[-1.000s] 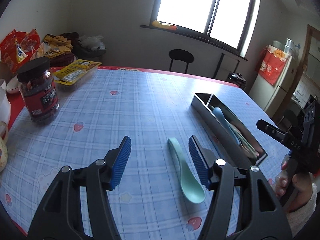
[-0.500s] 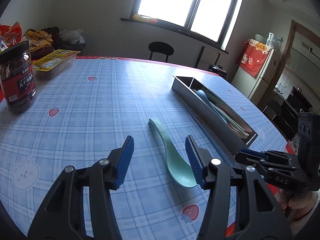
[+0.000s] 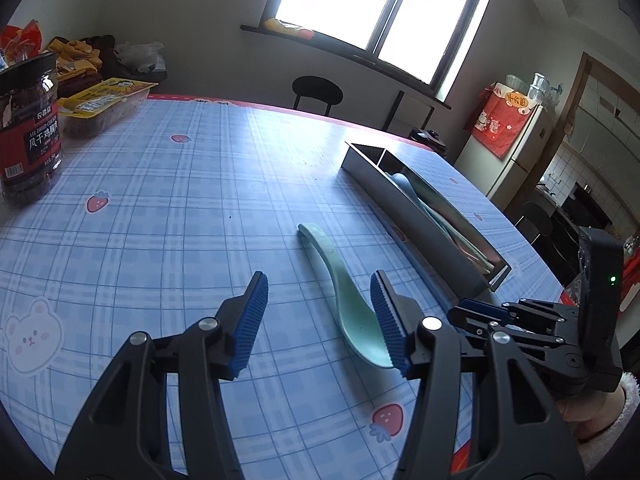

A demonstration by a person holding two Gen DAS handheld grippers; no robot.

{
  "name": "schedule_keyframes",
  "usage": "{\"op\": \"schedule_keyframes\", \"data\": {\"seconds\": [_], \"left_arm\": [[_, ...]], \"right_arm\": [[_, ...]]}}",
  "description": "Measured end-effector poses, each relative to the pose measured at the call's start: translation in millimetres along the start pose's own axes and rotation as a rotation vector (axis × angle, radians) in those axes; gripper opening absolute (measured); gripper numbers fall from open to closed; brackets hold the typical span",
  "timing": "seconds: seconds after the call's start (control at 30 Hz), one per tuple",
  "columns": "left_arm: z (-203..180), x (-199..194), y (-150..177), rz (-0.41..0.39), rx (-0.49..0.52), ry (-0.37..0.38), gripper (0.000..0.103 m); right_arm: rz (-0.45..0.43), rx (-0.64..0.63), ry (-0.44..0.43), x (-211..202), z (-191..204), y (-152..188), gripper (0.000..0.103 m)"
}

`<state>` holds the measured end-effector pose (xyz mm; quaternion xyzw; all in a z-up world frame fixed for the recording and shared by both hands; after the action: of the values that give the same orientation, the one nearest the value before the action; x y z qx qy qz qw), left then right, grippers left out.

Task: Organize utensils
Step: 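Move the left tool to the mint-green spoon while the right tool reaches the blue chopstick, then close the left gripper on the mint-green spoon while the right closes on the blue chopstick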

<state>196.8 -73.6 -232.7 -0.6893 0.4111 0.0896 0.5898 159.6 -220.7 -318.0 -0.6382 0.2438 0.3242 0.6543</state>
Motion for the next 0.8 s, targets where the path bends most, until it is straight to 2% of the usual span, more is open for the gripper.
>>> {"op": "schedule_keyframes", "data": {"seconds": [0.37,0.43,0.5,0.8], "left_arm": [[4.5,1.2,0.8,0.008,-0.024,0.006,0.054],[4.9,1.8,1.3,0.011,-0.028,0.005,0.054],[4.0,2.2,1.9,0.015,-0.027,0.002,0.054],[1.3,12.9,5.9,0.072,-0.017,-0.021,0.049]], "right_arm": [[0.022,-0.04,0.03,18.6,5.6,-13.2,0.02],[0.018,-0.051,0.027,19.2,7.2,-13.6,0.017],[0.018,-0.058,0.007,19.3,9.9,-13.1,0.011],[0.015,-0.094,-0.054,19.0,22.4,-11.8,0.009]]}}
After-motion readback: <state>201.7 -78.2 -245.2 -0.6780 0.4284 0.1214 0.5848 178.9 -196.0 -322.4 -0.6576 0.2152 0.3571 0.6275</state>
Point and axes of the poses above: each gripper's, at about its wrist camera, not at the fingertips, and x roughly the way its jaws point, z to its left, y to its underside, the point moved 9 cm from there along x, roughly the way its jaws point, and after that the axes turned 3 degrees about -y, right-handed, at the moved point
